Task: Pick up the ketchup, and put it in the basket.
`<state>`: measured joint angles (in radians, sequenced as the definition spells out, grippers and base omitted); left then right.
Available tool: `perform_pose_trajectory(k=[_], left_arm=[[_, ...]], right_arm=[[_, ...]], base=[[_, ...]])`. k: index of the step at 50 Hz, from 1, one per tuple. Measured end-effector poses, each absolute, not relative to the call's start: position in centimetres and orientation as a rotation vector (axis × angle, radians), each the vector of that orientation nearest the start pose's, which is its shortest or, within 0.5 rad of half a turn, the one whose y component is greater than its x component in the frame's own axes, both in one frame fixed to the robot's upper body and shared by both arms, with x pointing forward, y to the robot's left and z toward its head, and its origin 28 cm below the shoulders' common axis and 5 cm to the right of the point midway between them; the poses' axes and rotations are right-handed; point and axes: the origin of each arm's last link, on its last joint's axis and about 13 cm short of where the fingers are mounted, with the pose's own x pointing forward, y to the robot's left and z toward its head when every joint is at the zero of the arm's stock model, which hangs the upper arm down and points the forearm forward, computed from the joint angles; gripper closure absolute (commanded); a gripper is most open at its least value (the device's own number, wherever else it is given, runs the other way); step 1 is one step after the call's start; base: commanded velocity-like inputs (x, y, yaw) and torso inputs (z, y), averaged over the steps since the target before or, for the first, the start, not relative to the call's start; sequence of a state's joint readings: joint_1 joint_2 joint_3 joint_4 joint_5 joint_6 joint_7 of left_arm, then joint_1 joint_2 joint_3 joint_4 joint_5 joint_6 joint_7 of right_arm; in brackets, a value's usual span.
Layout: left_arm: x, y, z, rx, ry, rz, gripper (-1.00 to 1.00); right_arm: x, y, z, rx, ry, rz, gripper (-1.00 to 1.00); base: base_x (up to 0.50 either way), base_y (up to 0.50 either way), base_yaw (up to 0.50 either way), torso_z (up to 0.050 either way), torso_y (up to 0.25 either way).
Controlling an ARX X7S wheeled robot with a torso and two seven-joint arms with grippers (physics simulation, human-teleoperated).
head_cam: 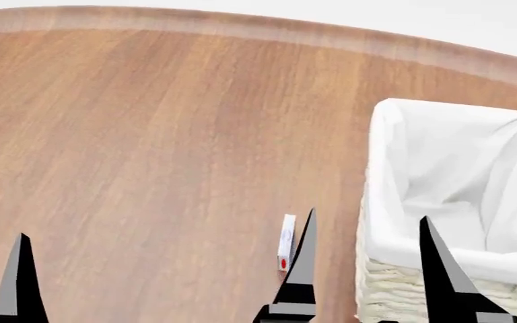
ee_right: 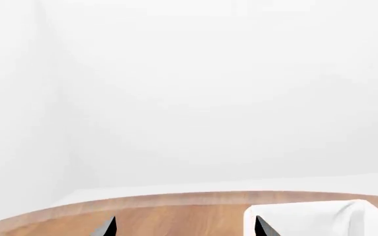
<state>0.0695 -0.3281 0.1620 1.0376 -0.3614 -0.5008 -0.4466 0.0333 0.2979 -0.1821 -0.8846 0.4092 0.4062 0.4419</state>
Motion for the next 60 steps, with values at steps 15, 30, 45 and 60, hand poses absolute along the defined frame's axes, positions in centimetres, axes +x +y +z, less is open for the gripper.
perform_pose_trajectory(k=[15,30,45,60], left_arm=[[14.2,19.9,16.5,-0.108,-0.354,0.034,-1.00],[15.1,21.1,15.7,-0.174,-0.337,0.176,-1.00],[16.0,22.6,14.3,-0.189,-0.309,0.334,-1.00],[16.4,24.4,12.6,-0.204,-0.281,0.479,-1.00]], right_arm=[[16.7,-8.4,16.2,0.164,-0.372,0.051,-1.00],[16.7,-8.3,16.1,0.164,-0.369,0.053,-1.00],[16.8,-8.4,16.1,0.168,-0.366,0.053,-1.00],[16.8,-8.4,16.0,0.172,-0.364,0.049,-1.00]], base=[[0.00,0.00,0.00,0.003,-0.009],[0.00,0.00,0.00,0.000,0.000],[0.00,0.00,0.00,0.000,0.000],[0.00,0.00,0.00,0.000,0.000]])
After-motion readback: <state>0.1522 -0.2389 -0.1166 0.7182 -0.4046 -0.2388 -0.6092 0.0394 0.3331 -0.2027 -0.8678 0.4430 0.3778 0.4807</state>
